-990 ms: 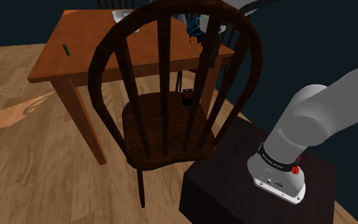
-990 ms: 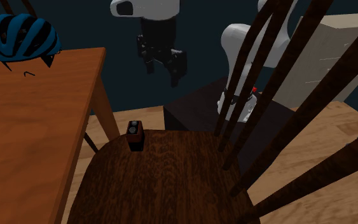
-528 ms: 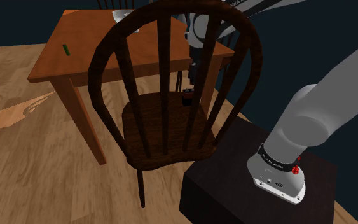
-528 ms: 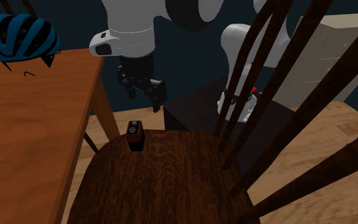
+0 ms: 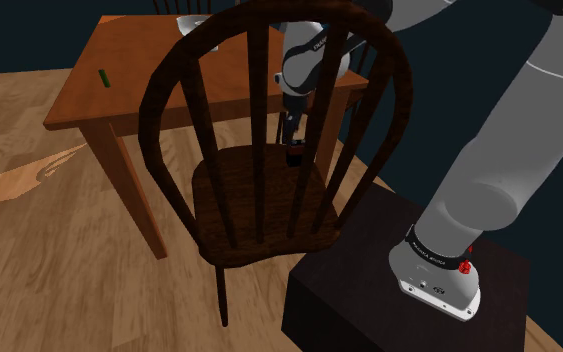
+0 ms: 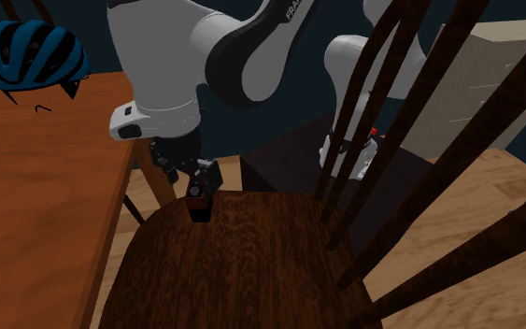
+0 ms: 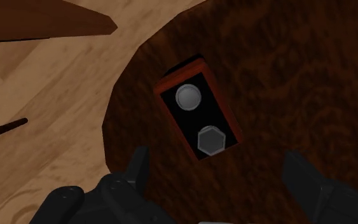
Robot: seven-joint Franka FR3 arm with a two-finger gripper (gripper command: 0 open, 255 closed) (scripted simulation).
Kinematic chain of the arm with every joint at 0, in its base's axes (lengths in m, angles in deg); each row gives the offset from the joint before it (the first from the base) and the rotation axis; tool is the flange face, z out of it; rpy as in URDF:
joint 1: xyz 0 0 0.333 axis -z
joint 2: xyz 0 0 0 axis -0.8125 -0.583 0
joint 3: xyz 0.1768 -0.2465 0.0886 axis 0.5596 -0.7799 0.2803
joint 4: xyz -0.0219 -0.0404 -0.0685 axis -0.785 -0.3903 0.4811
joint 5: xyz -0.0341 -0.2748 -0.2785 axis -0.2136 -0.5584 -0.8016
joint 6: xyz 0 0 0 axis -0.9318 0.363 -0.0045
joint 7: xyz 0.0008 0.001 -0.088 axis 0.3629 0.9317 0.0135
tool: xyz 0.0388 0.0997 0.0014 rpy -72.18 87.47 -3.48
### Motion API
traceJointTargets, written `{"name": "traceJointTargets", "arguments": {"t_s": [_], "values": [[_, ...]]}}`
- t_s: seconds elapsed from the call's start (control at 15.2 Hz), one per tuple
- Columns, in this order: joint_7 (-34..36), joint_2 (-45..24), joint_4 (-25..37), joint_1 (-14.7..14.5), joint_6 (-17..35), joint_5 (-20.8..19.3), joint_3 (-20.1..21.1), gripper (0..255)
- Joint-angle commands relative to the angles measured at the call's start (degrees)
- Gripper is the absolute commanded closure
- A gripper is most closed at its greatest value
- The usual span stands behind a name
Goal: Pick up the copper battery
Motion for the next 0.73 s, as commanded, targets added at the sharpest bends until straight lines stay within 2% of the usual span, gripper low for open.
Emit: {"name": "traceJointTargets", "arguments": {"t_s": [0.0,0.33,0.46,0.53,0.66], "values": [[-0.5,-1.4,0.1,0.0,1.4,0.3,0.0,0],[-0.8,-4.7,-1.0,0.0,5.8,0.7,0.0,0],[-0.8,-4.7,-1.0,0.0,5.8,0.7,0.0,0],[-0.7,-4.6,-1.0,0.0,5.7,0.7,0.0,255],[-0.7,-4.6,-1.1,0.0,5.7,0.7,0.0,255]]}}
